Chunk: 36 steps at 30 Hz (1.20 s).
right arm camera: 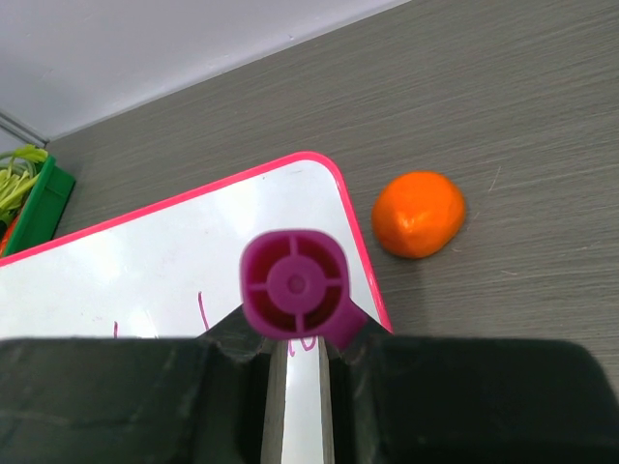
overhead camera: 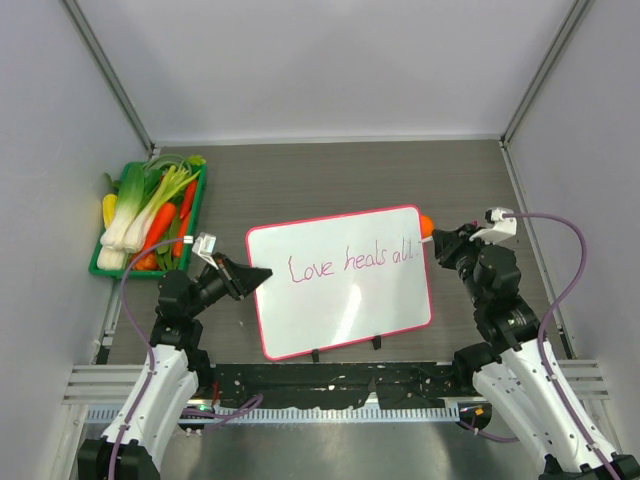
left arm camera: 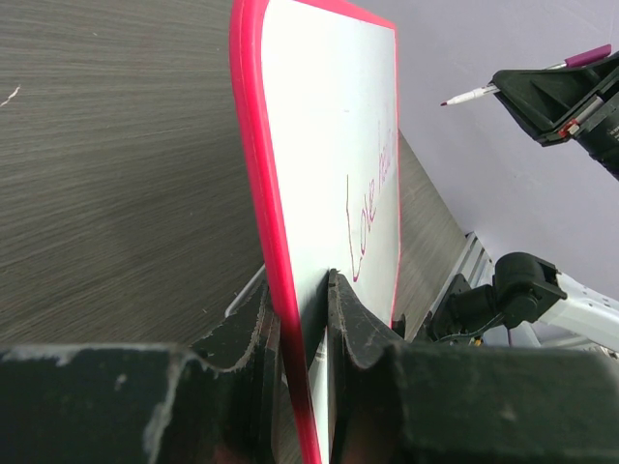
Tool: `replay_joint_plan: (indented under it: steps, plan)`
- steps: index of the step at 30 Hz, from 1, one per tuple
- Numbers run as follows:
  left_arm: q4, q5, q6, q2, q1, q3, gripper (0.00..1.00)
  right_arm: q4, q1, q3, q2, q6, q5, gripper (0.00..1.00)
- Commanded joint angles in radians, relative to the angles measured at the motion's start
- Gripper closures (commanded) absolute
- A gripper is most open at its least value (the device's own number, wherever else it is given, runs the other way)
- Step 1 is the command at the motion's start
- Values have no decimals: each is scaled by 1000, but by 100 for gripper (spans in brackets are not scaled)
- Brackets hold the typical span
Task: Write a sentence on the whiteboard
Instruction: Put down the whiteboard marker at the center of the board.
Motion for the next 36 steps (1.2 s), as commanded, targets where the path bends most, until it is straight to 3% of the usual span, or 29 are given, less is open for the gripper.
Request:
replay_joint_plan:
  steps: [1,8,10,14,19,36]
  plan:
    - [-41,-153,181,0,15,-15,88,57,-4,7,12,9,-9,99]
    - [-47,-160,182,-1,14,-14,85,55,-1,1,6,12,-12,99]
    - [-53,-167,181,-3,15,-12,78,50,-1,1,4,12,-12,99]
    - [-74,-190,182,-21,15,-12,53,46,-1,0,4,12,-12,99]
    - [-94,-211,182,-44,14,-12,35,46,-4,-5,3,14,-12,99]
    - [-120,-234,182,-70,15,-13,9,4,-2,23,-5,3,67,99]
